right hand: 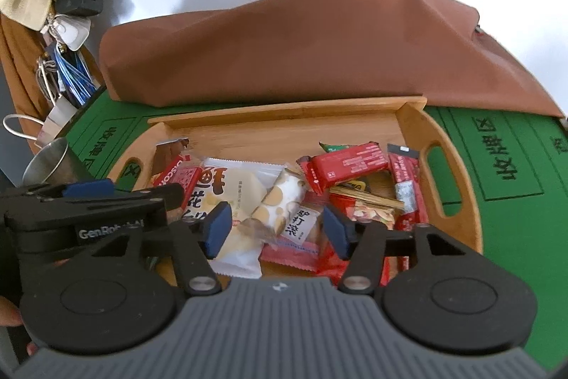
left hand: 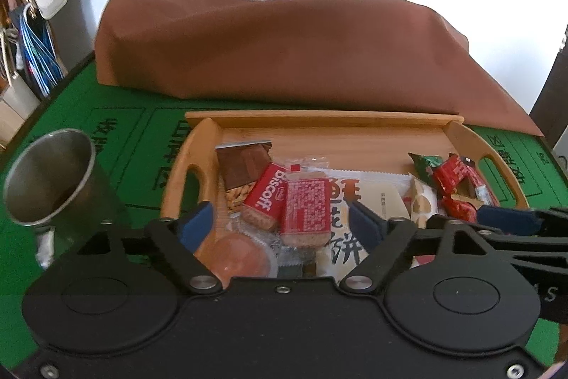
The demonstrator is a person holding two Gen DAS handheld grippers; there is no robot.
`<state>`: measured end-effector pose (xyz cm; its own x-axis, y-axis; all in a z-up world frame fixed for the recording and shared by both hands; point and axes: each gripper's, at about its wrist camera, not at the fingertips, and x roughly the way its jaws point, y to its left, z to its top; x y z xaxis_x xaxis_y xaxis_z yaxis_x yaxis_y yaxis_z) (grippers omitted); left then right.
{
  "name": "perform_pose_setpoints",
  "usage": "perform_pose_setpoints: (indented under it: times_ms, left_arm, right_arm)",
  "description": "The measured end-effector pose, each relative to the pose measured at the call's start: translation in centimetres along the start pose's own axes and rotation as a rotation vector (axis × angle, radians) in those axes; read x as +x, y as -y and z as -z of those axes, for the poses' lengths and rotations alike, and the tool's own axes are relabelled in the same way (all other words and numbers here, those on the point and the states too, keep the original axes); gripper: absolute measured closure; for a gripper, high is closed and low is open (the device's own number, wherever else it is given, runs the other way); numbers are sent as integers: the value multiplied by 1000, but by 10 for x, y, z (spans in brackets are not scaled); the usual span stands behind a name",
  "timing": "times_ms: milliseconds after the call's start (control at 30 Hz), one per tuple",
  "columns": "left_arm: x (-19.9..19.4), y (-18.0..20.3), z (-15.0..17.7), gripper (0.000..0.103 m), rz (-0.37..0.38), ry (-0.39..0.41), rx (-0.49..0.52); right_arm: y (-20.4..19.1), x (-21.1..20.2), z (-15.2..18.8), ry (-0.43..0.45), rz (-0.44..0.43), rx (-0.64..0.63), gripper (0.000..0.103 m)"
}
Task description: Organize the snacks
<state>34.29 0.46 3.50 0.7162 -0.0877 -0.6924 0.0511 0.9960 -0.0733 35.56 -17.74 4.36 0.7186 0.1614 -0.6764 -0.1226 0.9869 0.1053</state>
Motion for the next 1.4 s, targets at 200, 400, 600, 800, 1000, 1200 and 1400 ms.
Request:
perform_pose_setpoints:
  times_ms: [200,400,600,800,1000,1200,1400]
  left_arm:
    - [-22,-2,8,6,-18,23,25]
    - [-47,-5,23,0,-1,54,28]
    - [-68,-4,43,0,6,72,68]
    - [-85,-1,55,0,17,92,85]
    - [-98,1,68,0,31,105,97]
    - [-106,2,81,0,40,109,95]
    - [-113,1,94,0,49,108,95]
  right_arm:
    - [-4,-21,8,33,10,-46,22]
    - [-5,-41,18,58,7,-65,15]
    - [-7,-60,31,91,-1,-64,12]
    - [-7,-75,42,116,-8,-78,10]
    - [-3,-84,52,125,-22,-73,8]
    - [0,-90,66,120,-34,-68,7]
    - [0,-94,77,122,-27,-73,6]
